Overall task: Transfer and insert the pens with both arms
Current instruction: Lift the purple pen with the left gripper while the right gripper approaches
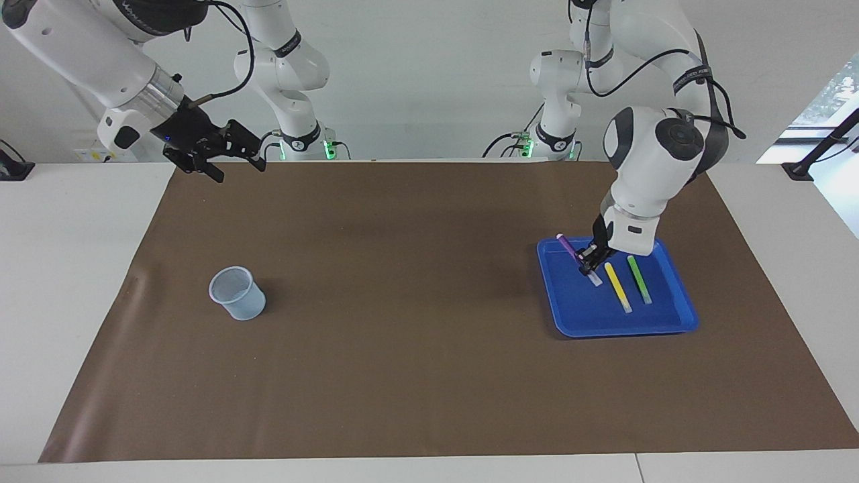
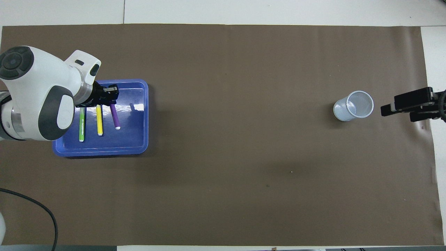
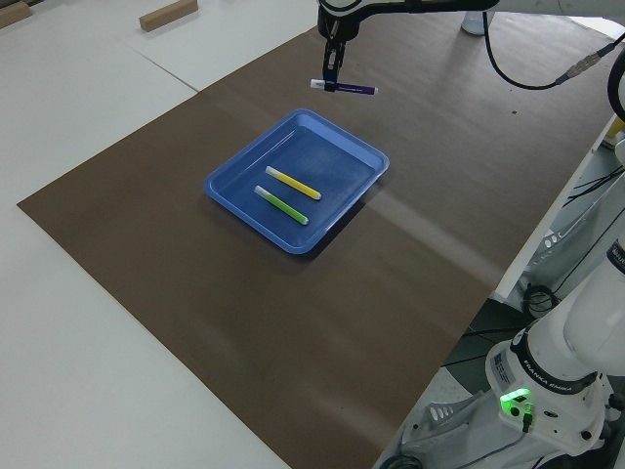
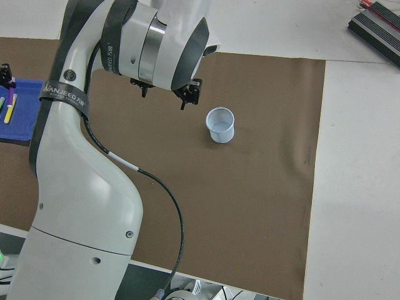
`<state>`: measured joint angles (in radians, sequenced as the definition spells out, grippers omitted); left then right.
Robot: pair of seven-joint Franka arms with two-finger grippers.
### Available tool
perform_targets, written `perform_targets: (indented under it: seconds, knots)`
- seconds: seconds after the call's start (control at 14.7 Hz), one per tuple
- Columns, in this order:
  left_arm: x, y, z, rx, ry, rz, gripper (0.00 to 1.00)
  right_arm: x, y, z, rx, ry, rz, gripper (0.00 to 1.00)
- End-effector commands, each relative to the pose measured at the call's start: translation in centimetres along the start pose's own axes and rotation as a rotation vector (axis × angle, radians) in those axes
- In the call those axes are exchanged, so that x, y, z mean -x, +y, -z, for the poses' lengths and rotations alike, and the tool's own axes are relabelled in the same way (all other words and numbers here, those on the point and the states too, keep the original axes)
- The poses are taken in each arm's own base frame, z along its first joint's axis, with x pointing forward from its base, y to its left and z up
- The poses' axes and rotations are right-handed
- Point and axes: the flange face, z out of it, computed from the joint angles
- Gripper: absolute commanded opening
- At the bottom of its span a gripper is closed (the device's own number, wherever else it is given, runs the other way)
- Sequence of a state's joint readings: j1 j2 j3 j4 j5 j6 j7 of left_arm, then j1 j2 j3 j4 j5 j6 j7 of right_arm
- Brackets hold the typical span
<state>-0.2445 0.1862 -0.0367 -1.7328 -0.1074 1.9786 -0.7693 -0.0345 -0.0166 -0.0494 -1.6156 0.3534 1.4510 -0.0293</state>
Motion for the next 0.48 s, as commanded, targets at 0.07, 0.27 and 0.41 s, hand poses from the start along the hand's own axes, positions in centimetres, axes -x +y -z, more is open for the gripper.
perform_targets:
  seconds: [0.07, 0.27, 0.41]
  knots:
    - [3.3, 5.0, 3.5, 0.091, -0.053, 0.271, 0.0, 0.7, -1.4, -1.8, -0.063, 0.042, 0.016, 1.0]
    - [8.2, 9.2, 3.7, 0.129, -0.077, 0.404, 0.0, 1.7, -2.9, -4.6, -0.254, 0.083, -0.031, 1.0]
    - [11.0, 11.8, 3.8, 0.201, -0.099, 0.506, 0.0, 2.5, -3.4, -5.7, -0.393, 0.088, -0.148, 1.0]
